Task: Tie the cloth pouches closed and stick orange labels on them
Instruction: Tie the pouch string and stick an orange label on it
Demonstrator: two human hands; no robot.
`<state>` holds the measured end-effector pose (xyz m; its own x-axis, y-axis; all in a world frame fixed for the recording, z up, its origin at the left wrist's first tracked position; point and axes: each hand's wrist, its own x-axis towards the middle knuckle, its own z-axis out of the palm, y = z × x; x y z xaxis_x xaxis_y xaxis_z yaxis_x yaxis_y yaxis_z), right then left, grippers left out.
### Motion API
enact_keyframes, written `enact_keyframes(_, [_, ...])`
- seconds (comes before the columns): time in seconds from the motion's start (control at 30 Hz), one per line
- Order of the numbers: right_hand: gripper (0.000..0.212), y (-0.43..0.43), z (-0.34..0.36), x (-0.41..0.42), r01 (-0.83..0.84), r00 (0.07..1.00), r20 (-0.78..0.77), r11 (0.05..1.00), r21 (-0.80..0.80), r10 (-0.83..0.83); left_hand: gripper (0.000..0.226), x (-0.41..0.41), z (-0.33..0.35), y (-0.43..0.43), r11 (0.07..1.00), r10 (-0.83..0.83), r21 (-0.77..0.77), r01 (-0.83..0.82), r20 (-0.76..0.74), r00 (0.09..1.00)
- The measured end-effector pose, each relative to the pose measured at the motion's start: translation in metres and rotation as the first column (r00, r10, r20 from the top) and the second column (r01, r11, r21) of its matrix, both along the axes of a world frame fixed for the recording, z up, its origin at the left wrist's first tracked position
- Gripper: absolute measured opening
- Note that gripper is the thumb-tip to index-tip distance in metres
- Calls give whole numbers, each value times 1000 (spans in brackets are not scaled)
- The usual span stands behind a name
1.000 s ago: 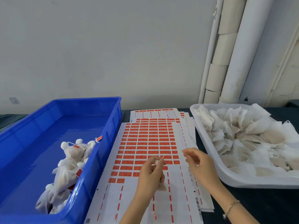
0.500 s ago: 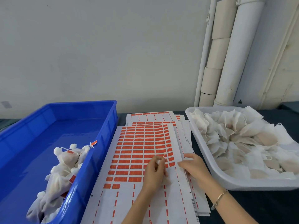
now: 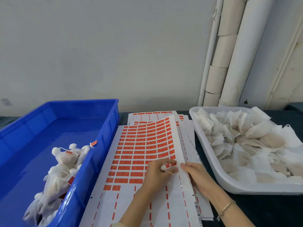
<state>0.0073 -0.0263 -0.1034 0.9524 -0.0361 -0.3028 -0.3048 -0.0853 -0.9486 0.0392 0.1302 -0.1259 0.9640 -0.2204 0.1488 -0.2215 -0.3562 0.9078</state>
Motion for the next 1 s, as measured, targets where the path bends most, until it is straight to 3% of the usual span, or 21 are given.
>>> enact_keyframes(0.23, [28, -3, 2, -3, 4, 1000, -25, 996, 89, -2, 25, 3, -10, -5, 1000, -3, -12, 3, 20, 1000])
enact_keyframes(0.43, [36, 8, 0, 0, 83, 996, -44, 996, 10, -83, 24, -1, -13, -5, 999, -14, 48, 9, 106, 994])
enact_keyframes(0.57, [24, 13, 0, 3, 136, 987, -82, 991, 1, -136, 23, -3, -13, -4, 998, -25, 58, 16, 158, 987])
enact_keyframes(1.0, [17, 15, 3, 4, 198, 973, -126, 980, 9, -195, 27, 0, -14, -2, 995, -23, 100, 11, 120, 993])
